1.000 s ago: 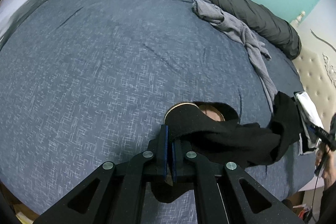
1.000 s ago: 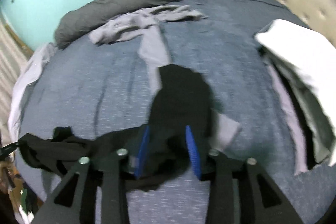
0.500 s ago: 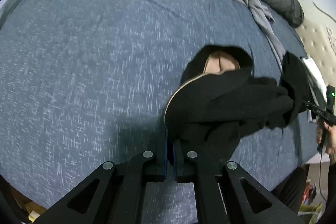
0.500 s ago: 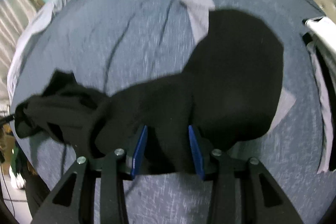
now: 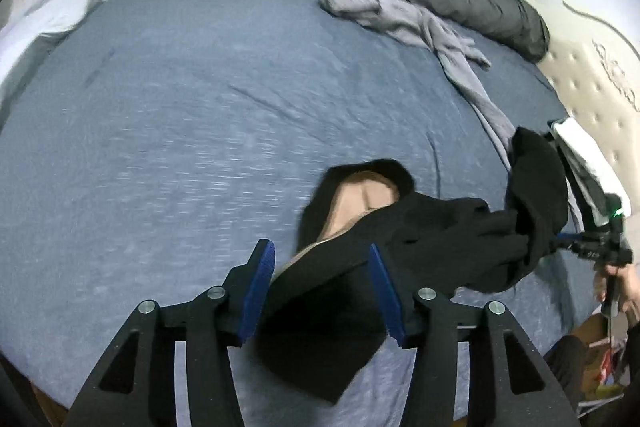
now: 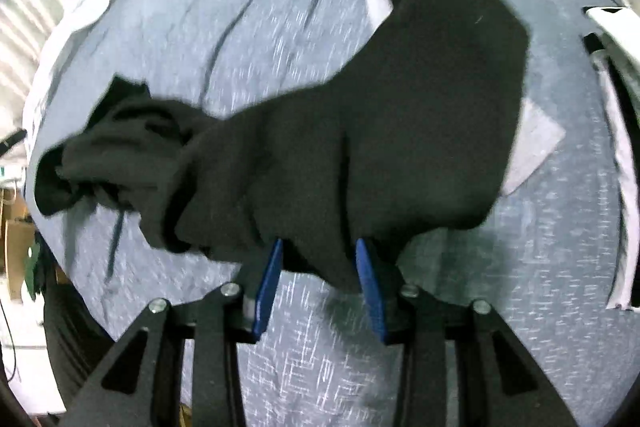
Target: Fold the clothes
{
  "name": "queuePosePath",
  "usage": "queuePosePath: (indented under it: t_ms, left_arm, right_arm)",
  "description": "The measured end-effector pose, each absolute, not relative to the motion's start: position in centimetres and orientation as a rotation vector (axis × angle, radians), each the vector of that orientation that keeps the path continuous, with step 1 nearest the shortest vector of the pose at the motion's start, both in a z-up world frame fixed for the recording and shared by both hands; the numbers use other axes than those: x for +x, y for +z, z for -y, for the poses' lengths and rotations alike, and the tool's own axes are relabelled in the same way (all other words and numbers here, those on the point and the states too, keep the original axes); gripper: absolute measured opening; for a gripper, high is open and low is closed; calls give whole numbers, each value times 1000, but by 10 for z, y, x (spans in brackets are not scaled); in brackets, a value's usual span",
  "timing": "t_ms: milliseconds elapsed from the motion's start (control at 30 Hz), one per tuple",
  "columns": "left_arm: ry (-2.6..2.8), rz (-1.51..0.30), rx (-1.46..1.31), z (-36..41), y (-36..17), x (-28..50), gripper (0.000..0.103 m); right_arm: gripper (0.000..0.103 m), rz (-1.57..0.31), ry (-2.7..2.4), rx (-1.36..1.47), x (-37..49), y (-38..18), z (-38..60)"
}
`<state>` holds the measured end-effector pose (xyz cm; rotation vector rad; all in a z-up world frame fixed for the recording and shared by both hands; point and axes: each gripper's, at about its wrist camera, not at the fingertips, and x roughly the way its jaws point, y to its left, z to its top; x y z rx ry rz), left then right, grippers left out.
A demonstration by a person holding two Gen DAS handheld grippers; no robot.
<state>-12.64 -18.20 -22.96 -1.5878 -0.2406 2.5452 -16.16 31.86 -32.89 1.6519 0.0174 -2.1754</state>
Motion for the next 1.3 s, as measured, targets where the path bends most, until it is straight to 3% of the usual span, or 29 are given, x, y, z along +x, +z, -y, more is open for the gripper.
queuePosePath:
  t_ms: [300, 400, 633, 667, 800, 867, 967, 1100, 1133, 1300]
  left_arm:
    - [2402, 313, -1731, 121, -296, -197, 53]
    - [2359, 343, -1734, 109, -303, -216, 58]
    - [2324, 380, -1802, 99, -328, -247, 58]
    - [2319, 398, -1810, 100, -331, -249, 54]
    - [2305, 444, -1804, 106, -341, -253, 6]
    - [2309, 447, -1784, 107, -341, -253, 3]
    - [2335, 429, -1746, 110, -334, -251, 3]
    - [2365, 425, -1699, 119, -320, -251, 3]
    - [2374, 426, -1687, 122, -316, -252, 3]
    - [2448, 443, -1593, 135, -282, -251, 2]
  right_arm:
    - [39, 15, -2254, 1503, -173, -285, -321]
    - [39, 17, -2250, 1497, -179, -286, -320]
    - [43, 87, -2340, 1562, -215, -298, -332]
    - [49, 121, -2372, 1580, -222, -299, -339]
    - [67, 260, -2416, 1666, -248, -314, -358]
    - [70, 331, -2433, 1709, -260, -321, -368]
    - [71, 239, -2486, 1760, -274, -330, -369]
    - [70, 261, -2501, 1840, -281, -352, -373]
    - [69, 241, -2497, 1844, -280, -355, -372]
    - [26, 138, -2465, 1833, -270, -368, -364]
